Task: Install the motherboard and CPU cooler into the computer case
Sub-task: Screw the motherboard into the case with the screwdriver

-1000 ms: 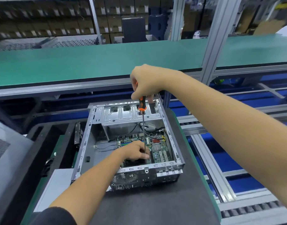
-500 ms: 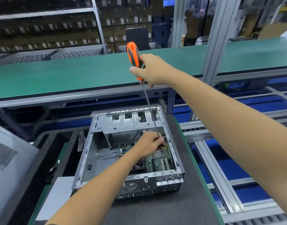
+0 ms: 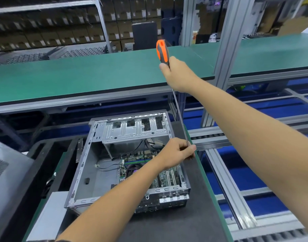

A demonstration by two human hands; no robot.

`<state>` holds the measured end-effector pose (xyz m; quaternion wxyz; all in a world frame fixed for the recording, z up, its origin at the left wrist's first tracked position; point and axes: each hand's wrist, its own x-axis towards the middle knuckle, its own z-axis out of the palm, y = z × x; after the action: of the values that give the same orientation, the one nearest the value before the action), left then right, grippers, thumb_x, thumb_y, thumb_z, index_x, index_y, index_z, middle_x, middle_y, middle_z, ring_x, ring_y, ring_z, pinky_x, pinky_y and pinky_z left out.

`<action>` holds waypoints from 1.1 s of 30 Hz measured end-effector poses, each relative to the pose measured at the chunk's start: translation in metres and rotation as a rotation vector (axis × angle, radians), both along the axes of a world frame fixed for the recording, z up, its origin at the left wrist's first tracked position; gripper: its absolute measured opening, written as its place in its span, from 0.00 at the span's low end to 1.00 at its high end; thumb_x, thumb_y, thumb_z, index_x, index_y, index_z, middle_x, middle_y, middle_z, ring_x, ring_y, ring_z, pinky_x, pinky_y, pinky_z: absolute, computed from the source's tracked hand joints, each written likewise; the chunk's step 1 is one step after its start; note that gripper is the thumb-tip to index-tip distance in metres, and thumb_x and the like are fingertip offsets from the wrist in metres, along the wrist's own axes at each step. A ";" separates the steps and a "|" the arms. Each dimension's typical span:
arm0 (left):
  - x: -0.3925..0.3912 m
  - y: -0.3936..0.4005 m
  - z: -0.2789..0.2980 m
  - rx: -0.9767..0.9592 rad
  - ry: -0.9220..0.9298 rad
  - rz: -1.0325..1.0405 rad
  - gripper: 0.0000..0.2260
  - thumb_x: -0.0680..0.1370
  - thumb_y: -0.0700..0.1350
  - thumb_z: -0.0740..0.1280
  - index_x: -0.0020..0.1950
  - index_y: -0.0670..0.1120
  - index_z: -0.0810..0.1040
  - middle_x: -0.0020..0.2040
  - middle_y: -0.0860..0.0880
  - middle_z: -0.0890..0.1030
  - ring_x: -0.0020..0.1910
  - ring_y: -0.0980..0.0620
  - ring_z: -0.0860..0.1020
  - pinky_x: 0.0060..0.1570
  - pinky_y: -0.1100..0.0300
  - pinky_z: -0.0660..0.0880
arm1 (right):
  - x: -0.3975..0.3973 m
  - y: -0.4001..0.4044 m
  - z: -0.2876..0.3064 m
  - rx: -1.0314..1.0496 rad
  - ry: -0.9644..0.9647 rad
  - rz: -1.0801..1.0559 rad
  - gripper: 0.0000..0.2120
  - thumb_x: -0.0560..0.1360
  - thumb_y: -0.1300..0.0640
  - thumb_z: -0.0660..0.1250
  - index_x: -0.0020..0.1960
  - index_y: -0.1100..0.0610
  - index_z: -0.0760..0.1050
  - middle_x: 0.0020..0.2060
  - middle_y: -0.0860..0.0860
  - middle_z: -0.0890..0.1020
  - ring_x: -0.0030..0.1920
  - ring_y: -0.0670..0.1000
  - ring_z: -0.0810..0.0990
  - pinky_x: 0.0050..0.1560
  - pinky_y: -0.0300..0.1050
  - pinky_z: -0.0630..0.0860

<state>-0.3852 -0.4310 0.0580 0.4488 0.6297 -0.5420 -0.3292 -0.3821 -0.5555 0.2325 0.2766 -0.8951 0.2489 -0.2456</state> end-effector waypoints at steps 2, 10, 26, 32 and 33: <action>0.002 0.001 -0.001 0.008 -0.006 0.032 0.23 0.80 0.55 0.60 0.33 0.40 0.78 0.37 0.33 0.79 0.37 0.37 0.78 0.40 0.47 0.76 | 0.004 -0.002 -0.005 0.014 -0.005 0.015 0.11 0.83 0.51 0.52 0.49 0.58 0.65 0.36 0.49 0.70 0.33 0.47 0.67 0.31 0.42 0.63; 0.050 0.051 -0.004 -0.006 0.105 0.323 0.33 0.80 0.62 0.47 0.32 0.43 0.81 0.28 0.49 0.80 0.32 0.52 0.79 0.36 0.67 0.73 | 0.065 0.043 -0.021 0.140 -0.089 0.177 0.11 0.83 0.50 0.53 0.49 0.57 0.66 0.36 0.47 0.70 0.33 0.46 0.67 0.32 0.41 0.63; 0.206 0.206 -0.007 -0.105 0.111 0.666 0.24 0.81 0.50 0.60 0.34 0.33 0.76 0.26 0.42 0.75 0.25 0.52 0.71 0.30 0.59 0.68 | 0.198 0.227 -0.093 0.342 0.116 0.261 0.14 0.79 0.54 0.56 0.35 0.55 0.64 0.28 0.51 0.68 0.29 0.52 0.64 0.32 0.44 0.61; 0.265 0.265 -0.049 0.032 -0.037 0.837 0.10 0.78 0.46 0.63 0.37 0.50 0.76 0.30 0.54 0.77 0.27 0.60 0.73 0.29 0.65 0.68 | 0.232 0.276 -0.145 0.316 0.239 0.233 0.17 0.80 0.54 0.57 0.32 0.56 0.65 0.26 0.50 0.70 0.29 0.52 0.67 0.30 0.44 0.61; 0.271 0.273 -0.060 0.105 -0.071 0.848 0.07 0.77 0.44 0.63 0.40 0.50 0.76 0.32 0.55 0.76 0.29 0.61 0.74 0.29 0.68 0.66 | 0.235 0.282 -0.153 0.300 0.264 0.236 0.17 0.80 0.54 0.57 0.33 0.56 0.65 0.27 0.50 0.69 0.28 0.51 0.67 0.29 0.44 0.60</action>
<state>-0.1142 -0.1578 -0.0015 0.4928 0.8297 -0.2329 -0.1206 -0.1473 -0.2738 0.0799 0.3983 -0.8913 0.2104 -0.0528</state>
